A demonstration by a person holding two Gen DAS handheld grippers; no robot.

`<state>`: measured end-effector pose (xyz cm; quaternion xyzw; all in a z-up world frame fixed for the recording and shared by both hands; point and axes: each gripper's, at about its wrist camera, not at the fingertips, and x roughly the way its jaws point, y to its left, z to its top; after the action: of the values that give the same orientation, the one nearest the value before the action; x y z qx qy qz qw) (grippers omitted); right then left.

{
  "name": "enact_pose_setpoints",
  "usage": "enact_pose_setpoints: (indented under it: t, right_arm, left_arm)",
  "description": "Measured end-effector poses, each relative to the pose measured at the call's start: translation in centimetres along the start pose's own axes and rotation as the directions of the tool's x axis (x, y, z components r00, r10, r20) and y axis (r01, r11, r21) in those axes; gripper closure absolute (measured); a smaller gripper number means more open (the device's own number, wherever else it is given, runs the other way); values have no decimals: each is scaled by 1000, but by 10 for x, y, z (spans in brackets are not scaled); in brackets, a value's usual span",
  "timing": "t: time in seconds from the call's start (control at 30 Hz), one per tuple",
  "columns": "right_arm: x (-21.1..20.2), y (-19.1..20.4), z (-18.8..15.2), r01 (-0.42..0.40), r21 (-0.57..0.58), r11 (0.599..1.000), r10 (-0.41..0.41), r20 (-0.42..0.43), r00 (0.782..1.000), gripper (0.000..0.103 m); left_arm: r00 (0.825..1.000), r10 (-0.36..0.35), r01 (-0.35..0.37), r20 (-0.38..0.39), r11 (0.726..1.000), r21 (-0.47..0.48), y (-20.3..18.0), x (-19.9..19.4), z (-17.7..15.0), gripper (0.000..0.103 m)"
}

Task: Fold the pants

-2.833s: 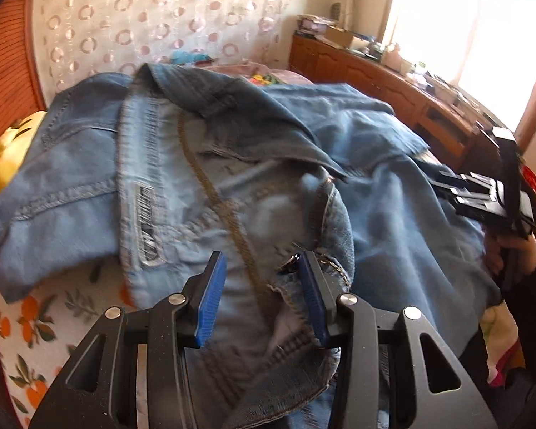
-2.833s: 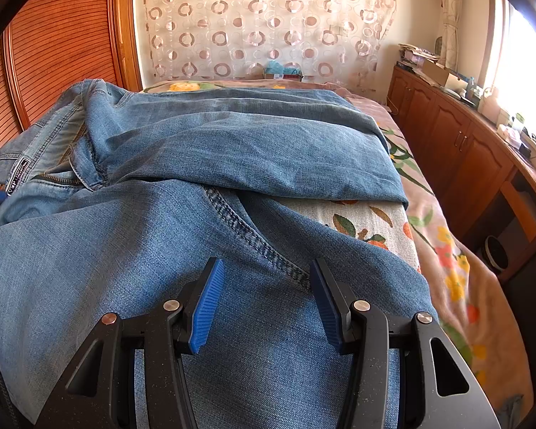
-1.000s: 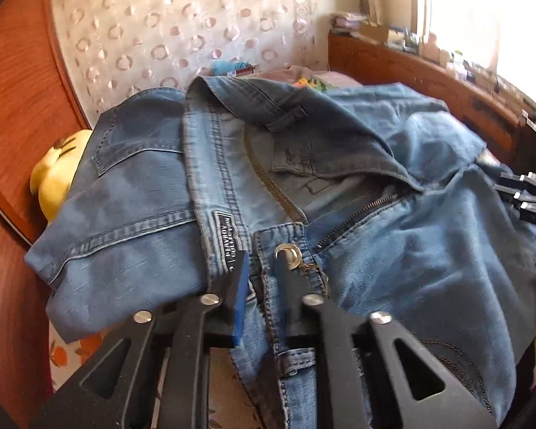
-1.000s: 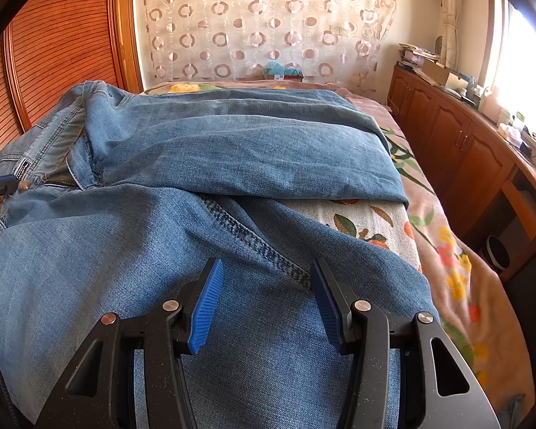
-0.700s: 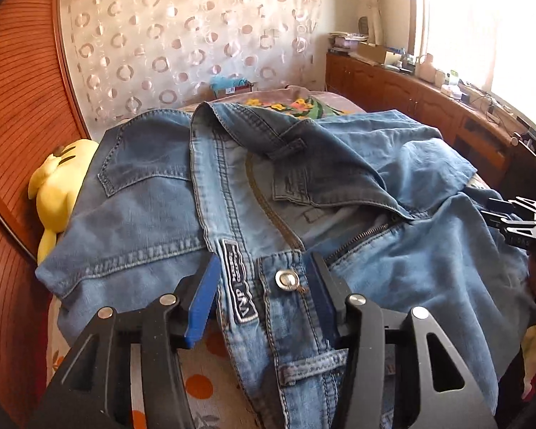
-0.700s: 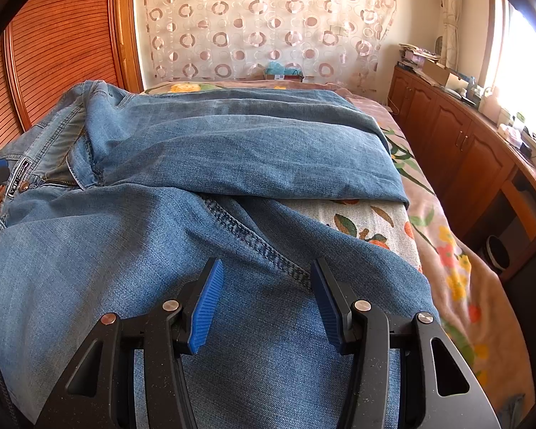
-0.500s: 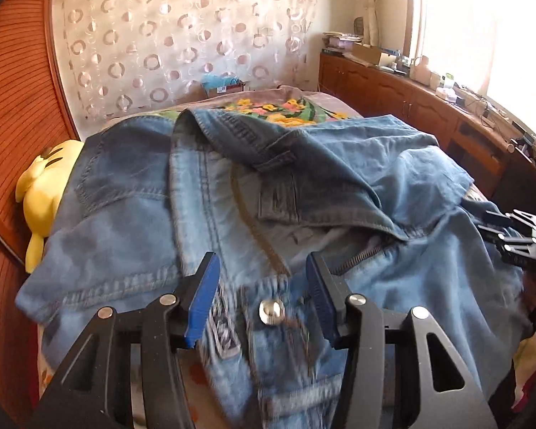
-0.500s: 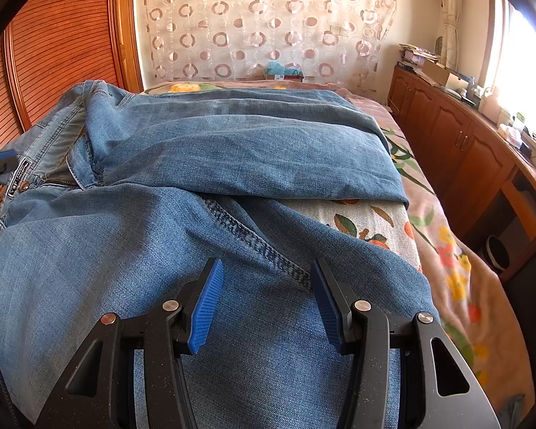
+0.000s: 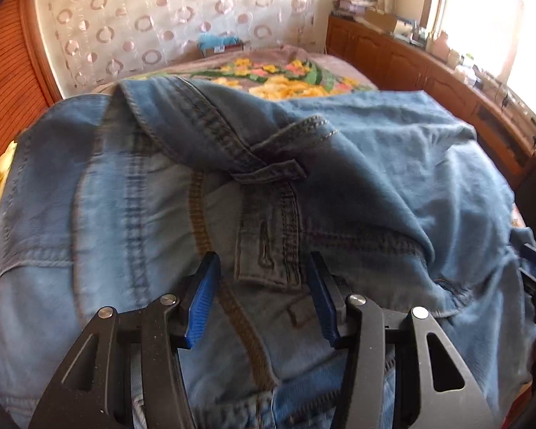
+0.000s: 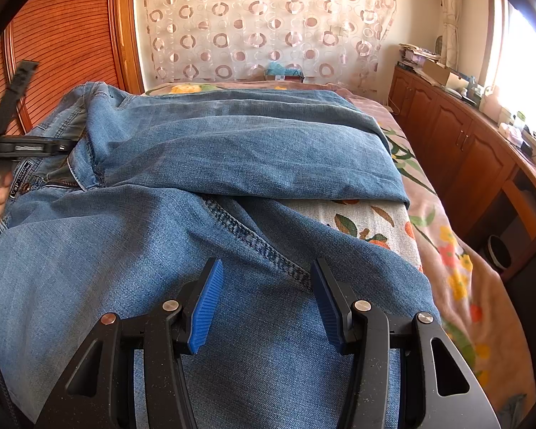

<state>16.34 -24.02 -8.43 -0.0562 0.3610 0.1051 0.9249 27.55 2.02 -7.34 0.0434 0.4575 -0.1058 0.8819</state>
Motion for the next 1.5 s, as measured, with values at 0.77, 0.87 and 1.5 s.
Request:
enact_pose_setpoints:
  t: [0.77, 0.87, 1.5]
  right_arm:
    - [1, 4, -1, -5, 3, 1000, 5, 3, 1000, 50]
    - [1, 4, -1, -2, 2, 1000, 2, 4, 1000, 50]
    - [1, 4, -2, -1, 1, 1000, 1, 3, 1000, 50]
  left_arm:
    - [977, -35, 44, 213, 998, -35, 8, -120, -60, 89]
    - [983, -31, 37, 179, 999, -30, 8, -113, -76, 83]
    - [992, -2, 12, 123, 996, -83, 23, -119, -140, 60]
